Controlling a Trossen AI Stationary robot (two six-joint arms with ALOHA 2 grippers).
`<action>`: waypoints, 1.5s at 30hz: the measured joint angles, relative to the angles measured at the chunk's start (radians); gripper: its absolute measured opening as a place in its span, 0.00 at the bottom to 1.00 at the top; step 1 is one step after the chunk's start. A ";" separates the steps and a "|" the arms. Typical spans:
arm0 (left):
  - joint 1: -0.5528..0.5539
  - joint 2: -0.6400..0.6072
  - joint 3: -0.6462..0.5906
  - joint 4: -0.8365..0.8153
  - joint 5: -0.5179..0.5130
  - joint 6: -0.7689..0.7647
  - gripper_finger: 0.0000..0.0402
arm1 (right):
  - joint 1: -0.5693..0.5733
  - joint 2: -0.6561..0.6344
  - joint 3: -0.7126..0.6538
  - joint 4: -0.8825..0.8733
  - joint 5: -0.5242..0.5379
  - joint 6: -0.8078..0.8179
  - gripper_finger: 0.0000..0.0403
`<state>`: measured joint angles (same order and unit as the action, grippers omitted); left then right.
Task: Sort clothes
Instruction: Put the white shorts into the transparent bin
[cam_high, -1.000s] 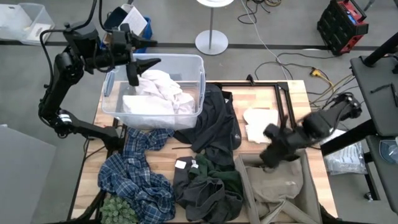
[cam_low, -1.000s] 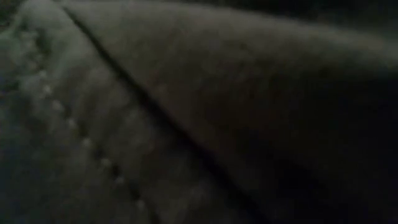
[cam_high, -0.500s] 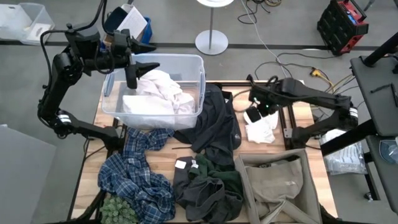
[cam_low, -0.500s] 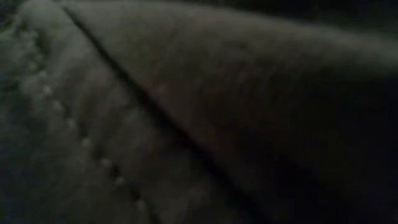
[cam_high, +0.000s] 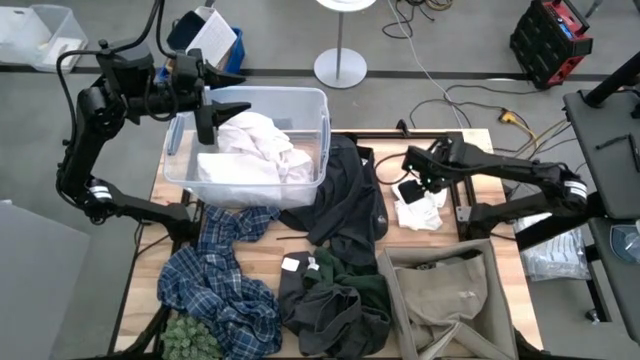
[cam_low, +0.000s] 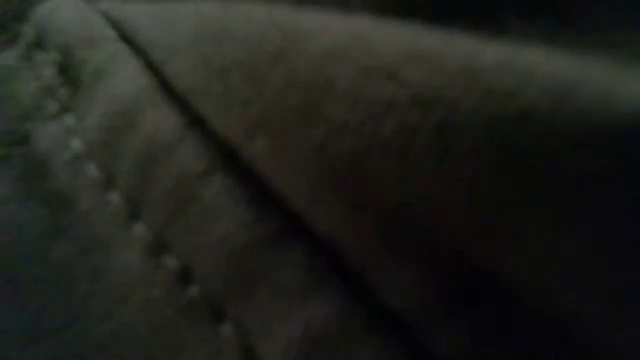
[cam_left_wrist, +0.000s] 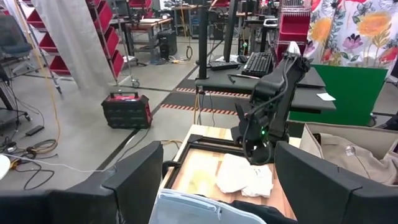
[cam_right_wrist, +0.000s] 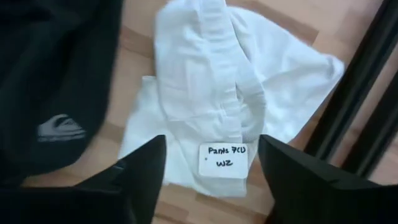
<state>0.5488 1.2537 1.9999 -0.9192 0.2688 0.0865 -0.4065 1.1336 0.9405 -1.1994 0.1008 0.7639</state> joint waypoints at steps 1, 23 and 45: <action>0.000 0.000 0.000 0.000 0.000 0.000 0.71 | 0.000 -0.010 -0.029 0.020 0.003 0.007 0.65; 0.000 0.001 0.000 0.002 -0.077 -0.016 0.71 | 0.009 0.088 -0.405 0.446 0.031 0.062 0.61; 0.000 0.002 0.000 0.007 -0.079 -0.027 0.71 | 0.057 -0.216 0.096 0.284 0.061 0.015 0.03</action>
<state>0.5485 1.2552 1.9999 -0.9118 0.1902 0.0590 -0.3490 0.9179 1.0361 -0.9151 0.1618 0.7793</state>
